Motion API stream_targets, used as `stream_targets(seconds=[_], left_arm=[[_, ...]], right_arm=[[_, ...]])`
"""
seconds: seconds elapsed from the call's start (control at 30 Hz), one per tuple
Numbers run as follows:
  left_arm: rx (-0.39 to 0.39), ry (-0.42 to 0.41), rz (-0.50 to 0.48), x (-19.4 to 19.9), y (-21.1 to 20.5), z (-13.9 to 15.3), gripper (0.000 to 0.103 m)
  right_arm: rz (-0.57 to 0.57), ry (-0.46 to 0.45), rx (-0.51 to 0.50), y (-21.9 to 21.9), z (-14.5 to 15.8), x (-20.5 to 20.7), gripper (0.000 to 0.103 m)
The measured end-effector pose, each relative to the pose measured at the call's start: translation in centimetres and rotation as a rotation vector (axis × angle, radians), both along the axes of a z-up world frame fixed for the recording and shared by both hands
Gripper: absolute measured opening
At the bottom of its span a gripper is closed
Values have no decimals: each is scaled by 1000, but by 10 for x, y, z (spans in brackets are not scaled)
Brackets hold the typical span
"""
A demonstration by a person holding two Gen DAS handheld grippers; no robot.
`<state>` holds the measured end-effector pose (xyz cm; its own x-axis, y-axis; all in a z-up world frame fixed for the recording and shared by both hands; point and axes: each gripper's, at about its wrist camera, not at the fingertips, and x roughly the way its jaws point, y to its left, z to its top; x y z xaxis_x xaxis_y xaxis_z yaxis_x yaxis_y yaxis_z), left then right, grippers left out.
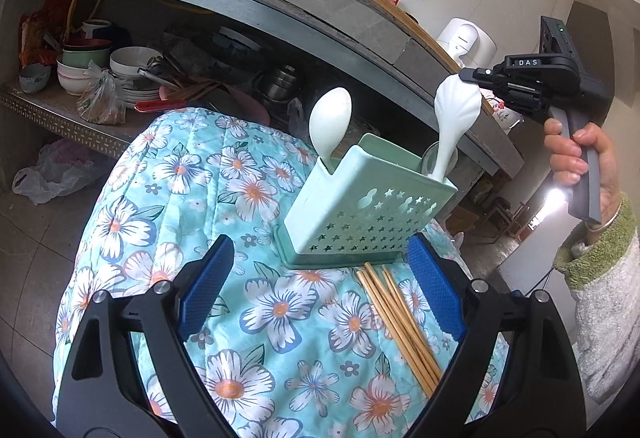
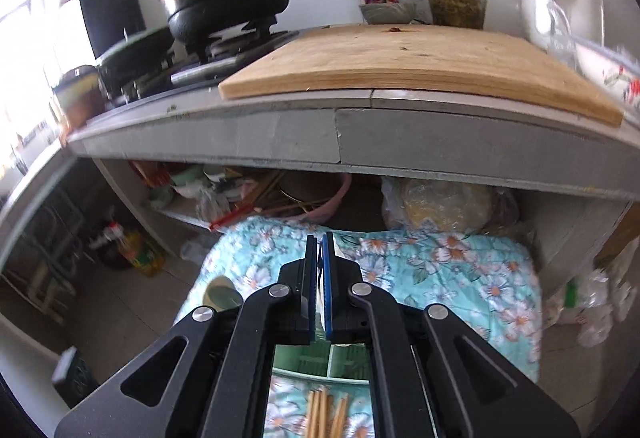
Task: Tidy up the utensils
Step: 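Move both open tools down to the wooden chopsticks beside the holder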
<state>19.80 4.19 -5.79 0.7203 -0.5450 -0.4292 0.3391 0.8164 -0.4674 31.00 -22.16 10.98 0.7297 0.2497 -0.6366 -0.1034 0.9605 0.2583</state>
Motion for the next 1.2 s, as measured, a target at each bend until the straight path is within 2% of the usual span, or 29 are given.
stream_targets(seconds=[0.13,0.43,0.53,0.6,0.63,0.73,0.8,0.9,0.97,1.1,1.13,1.2], left_arm=[[10,-2,-1,0,-2,0,85],[29,5,-3,2,-8,-2,85],[39,7,-7,2,-11,-2,85],[46,9,-11,1,-13,-2,85],[49,11,-13,0,-14,-2,85],[67,24,-24,-1,-17,-4,85],[86,41,-37,-2,-23,-7,85],[151,74,-64,-3,-39,-12,85],[210,107,-67,-3,-50,-18,85],[362,246,-57,6,-72,-44,85],[407,298,-51,8,-78,-54,85],[455,350,-41,8,-84,-66,85]], right_arm=[[-2,-28,108,-13,0,4,3],[-5,-29,160,-26,-11,0,3],[15,-30,195,-34,-18,-16,4],[16,-31,181,-37,-25,-30,5],[15,-32,172,-38,-28,-38,9],[0,-32,122,-44,-47,-74,33],[-5,-15,80,-44,-64,-94,39],[-10,57,49,-45,-97,-118,40],[-15,130,72,-47,-127,-134,40],[-63,238,72,-48,-176,-154,41],[-90,267,48,-47,-187,-157,42],[-139,301,-16,-46,-205,-164,51]])
